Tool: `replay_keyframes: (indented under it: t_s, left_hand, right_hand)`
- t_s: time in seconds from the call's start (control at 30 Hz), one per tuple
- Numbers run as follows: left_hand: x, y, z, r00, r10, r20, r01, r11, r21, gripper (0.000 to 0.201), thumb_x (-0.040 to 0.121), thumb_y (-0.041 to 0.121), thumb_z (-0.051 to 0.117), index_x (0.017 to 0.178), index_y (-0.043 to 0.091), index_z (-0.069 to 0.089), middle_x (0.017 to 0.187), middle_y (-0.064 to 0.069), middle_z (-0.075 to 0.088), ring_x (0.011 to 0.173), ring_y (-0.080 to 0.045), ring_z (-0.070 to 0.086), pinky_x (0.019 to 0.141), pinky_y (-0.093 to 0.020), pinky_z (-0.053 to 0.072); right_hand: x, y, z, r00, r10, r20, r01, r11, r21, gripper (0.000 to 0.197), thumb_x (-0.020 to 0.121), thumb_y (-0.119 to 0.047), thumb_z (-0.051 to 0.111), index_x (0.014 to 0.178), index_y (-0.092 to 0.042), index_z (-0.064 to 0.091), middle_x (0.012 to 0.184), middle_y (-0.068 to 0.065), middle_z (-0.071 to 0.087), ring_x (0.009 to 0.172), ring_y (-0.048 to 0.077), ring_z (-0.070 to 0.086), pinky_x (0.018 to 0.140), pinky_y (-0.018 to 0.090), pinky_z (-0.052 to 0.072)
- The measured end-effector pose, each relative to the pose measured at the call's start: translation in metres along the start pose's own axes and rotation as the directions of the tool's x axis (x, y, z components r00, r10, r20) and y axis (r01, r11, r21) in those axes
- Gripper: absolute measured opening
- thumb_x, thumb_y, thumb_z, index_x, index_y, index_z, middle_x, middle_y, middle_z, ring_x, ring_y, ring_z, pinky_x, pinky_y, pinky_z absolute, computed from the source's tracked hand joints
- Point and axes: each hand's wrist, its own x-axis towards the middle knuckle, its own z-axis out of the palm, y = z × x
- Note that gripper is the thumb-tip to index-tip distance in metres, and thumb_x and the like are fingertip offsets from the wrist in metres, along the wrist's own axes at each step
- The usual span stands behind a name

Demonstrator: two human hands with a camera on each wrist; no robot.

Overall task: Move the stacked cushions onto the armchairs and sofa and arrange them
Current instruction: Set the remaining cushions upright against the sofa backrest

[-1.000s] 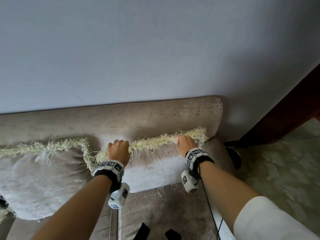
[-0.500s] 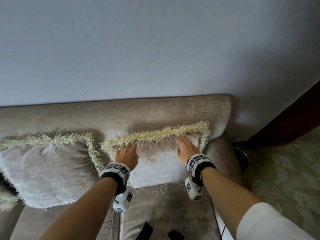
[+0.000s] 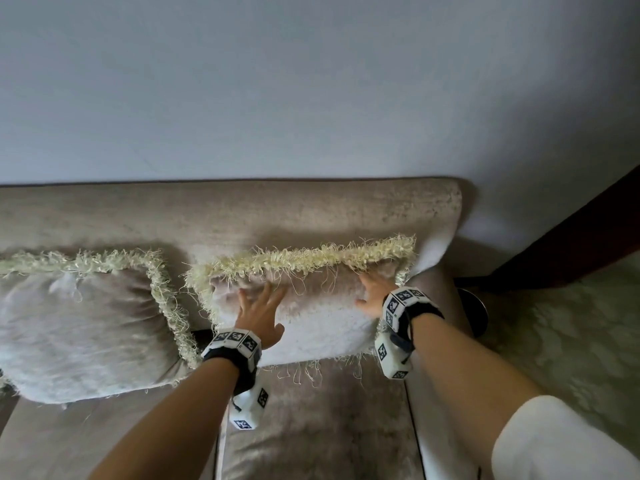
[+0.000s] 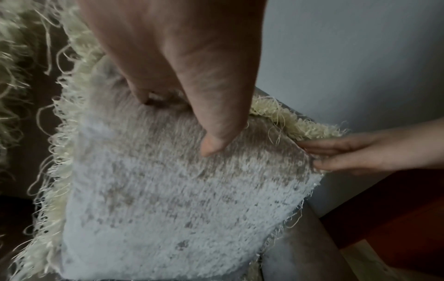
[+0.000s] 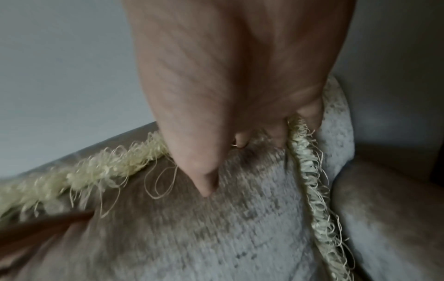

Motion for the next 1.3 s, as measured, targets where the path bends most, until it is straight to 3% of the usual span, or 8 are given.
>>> replay_keyframes:
  t_s: [0.17, 0.3, 0.37, 0.57, 0.77, 0.9, 1.17, 1.3]
  left_hand:
    - [0.012, 0.017, 0.001, 0.994, 0.056, -0.09, -0.047, 0.994, 0.104, 0.089, 0.085, 0.04, 0.057, 0.152, 0.033, -0.002, 0.157, -0.003, -0.013, 0.144, -0.033, -0.01, 0.107, -0.066, -0.017]
    - [0.011, 0.01, 0.003, 0.995, 0.063, -0.082, -0.059, 0.997, 0.052, 0.091, 0.084, 0.038, 0.056, 0.149, 0.039, -0.007, 0.158, -0.001, -0.014, 0.144, -0.041, -0.01, 0.11, -0.07, -0.003]
    - [-0.003, 0.011, 0.006, 0.998, 0.014, -0.056, -0.014, 1.0, -0.003, 0.087, 0.087, 0.035, 0.054, 0.149, 0.042, -0.007, 0.158, 0.005, -0.016, 0.142, -0.046, -0.012, 0.111, -0.069, 0.003]
    - [-0.055, 0.014, 0.016, 0.985, -0.027, -0.171, 0.021, 0.999, -0.039, 0.084, 0.092, 0.025, 0.052, 0.151, 0.03, -0.008, 0.16, 0.004, -0.011, 0.146, -0.035, -0.01, 0.115, -0.062, 0.011]
    - [-0.077, 0.015, 0.053, 0.933, -0.006, -0.36, -0.015, 0.998, -0.055, 0.067, 0.099, 0.035, 0.031, 0.151, 0.024, -0.009, 0.159, 0.004, -0.014, 0.146, -0.019, -0.015, 0.119, -0.054, 0.006]
    - [-0.068, 0.022, 0.075, 0.873, -0.042, -0.485, 0.002, 0.997, -0.081, 0.062, 0.099, 0.037, 0.021, 0.153, 0.023, -0.007, 0.161, 0.001, -0.01, 0.147, -0.019, -0.012, 0.118, -0.051, -0.001]
    - [0.002, 0.028, 0.126, 0.851, 0.203, -0.485, -0.116, 0.972, 0.204, 0.085, 0.082, 0.024, 0.057, 0.153, 0.018, 0.012, 0.161, 0.0, 0.003, 0.148, -0.021, 0.001, 0.116, -0.06, 0.006]
    - [0.026, -0.018, 0.127, 0.836, 0.058, -0.546, 0.03, 0.988, 0.151, 0.072, 0.094, 0.037, 0.037, 0.153, 0.028, -0.002, 0.161, 0.005, -0.004, 0.148, -0.019, -0.005, 0.113, -0.063, -0.008]
  right_hand:
    - [-0.002, 0.018, -0.002, 0.993, 0.029, 0.112, -0.045, 0.99, 0.134, 0.081, 0.097, -0.047, 0.047, 0.156, -0.017, 0.0, 0.164, 0.001, -0.005, 0.151, 0.025, 0.005, 0.119, 0.058, 0.008]
    - [-0.003, 0.019, 0.009, 0.999, 0.032, -0.002, -0.031, 0.989, 0.142, 0.077, 0.095, -0.038, 0.052, 0.154, -0.022, 0.006, 0.164, 0.001, -0.003, 0.146, 0.037, 0.021, 0.101, 0.053, 0.042]
    - [-0.008, 0.012, 0.02, 0.992, 0.023, -0.121, 0.001, 0.981, 0.194, 0.077, 0.092, -0.037, 0.056, 0.153, -0.027, 0.01, 0.163, -0.002, -0.006, 0.148, 0.042, 0.006, 0.098, 0.059, 0.047]
    - [-0.052, -0.035, 0.065, 0.959, -0.056, -0.277, 0.095, 0.987, 0.129, 0.083, 0.097, -0.051, 0.037, 0.149, -0.032, -0.025, 0.156, -0.004, -0.035, 0.144, 0.019, -0.03, 0.117, 0.063, -0.004]
    - [-0.073, -0.09, 0.102, 0.939, -0.018, -0.342, 0.127, 0.945, 0.3, 0.062, 0.099, -0.053, 0.002, 0.151, -0.032, -0.022, 0.158, -0.009, -0.029, 0.145, 0.012, -0.028, 0.118, 0.056, -0.008]
    - [-0.06, -0.109, 0.118, 0.905, -0.022, -0.424, 0.157, 0.945, 0.286, 0.06, 0.099, -0.05, 0.0, 0.153, -0.031, -0.018, 0.16, -0.009, -0.026, 0.145, 0.011, -0.028, 0.118, 0.053, -0.012]
    - [0.007, -0.096, 0.162, 0.83, -0.207, -0.517, 0.275, 0.96, 0.057, 0.059, 0.103, -0.045, 0.014, 0.155, -0.023, -0.004, 0.164, -0.005, -0.009, 0.15, 0.014, -0.013, 0.12, 0.055, 0.001]
    - [0.05, -0.037, 0.166, 0.846, 0.076, -0.528, 0.03, 0.982, 0.189, 0.057, 0.102, -0.051, 0.005, 0.153, -0.034, -0.013, 0.16, -0.013, -0.018, 0.149, 0.013, -0.016, 0.118, 0.056, -0.01]
